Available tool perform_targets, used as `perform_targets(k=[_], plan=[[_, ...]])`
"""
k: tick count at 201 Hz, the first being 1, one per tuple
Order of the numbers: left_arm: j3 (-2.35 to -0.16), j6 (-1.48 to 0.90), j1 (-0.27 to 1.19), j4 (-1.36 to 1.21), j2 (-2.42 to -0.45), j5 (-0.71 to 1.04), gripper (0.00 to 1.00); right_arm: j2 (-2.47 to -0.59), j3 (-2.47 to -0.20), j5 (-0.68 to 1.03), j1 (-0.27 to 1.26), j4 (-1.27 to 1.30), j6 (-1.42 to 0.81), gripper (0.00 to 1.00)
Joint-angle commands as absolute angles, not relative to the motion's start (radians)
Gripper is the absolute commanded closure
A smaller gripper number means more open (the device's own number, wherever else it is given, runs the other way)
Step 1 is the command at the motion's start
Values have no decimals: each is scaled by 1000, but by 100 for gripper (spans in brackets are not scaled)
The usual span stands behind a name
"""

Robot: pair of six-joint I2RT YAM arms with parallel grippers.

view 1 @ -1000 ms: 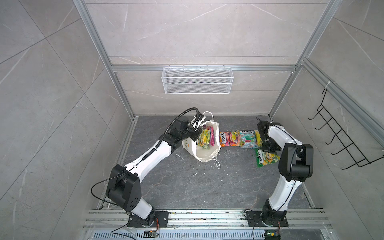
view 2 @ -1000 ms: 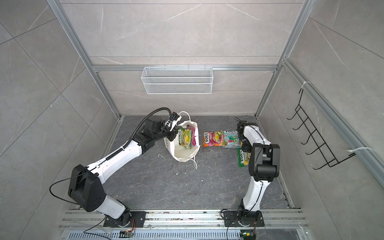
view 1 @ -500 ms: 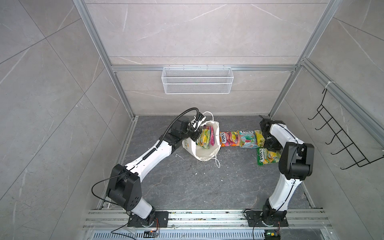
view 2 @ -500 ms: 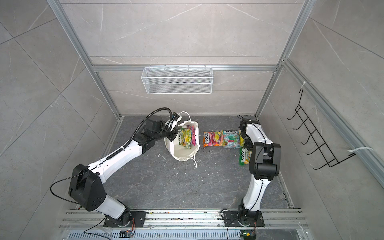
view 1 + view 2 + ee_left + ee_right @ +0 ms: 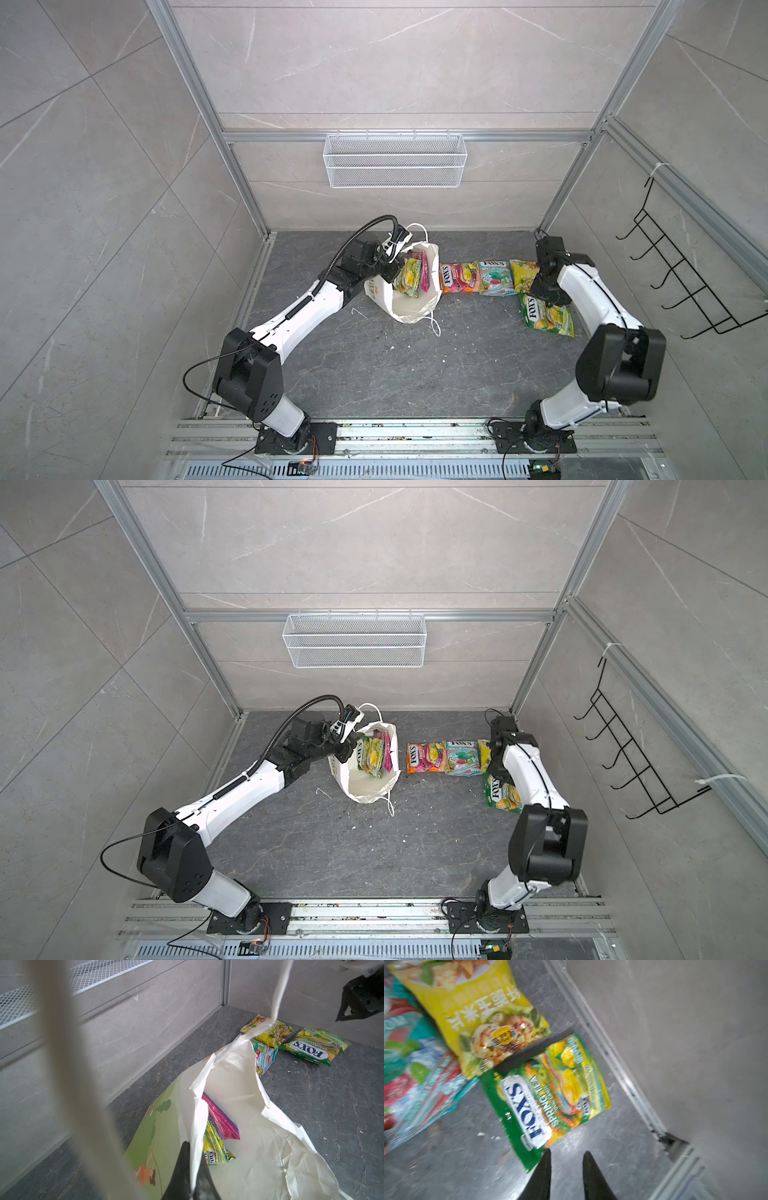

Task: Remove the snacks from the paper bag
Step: 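Lower the green Spring Tea packet onto the table and open the right gripper, then raise the right gripper and draw it back nearer the robot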

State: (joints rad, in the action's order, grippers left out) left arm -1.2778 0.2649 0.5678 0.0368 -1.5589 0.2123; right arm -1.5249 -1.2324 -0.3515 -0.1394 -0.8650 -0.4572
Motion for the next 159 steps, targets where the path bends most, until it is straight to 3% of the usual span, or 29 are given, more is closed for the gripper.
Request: perform_targets(k=[1, 26, 76, 99, 159], plan=[[-1316, 264, 570, -3, -1559, 235, 100, -1432, -1060, -39, -237, -598, -587, 74], [-1316, 264, 570, -4, -1553, 235, 100, -1349, -869, 274, -463, -405, -735, 77], [-1305, 257, 569, -14, -1545, 234, 100, -1323, -612, 496, -787, -189, -910, 65], [-1305, 258, 569, -9, -1545, 234, 100, -1397, -629, 539, -817, -173, -884, 61], [-1313, 251, 571, -10, -1551, 236, 100, -1488, -624, 515, -819, -51, -928, 62]])
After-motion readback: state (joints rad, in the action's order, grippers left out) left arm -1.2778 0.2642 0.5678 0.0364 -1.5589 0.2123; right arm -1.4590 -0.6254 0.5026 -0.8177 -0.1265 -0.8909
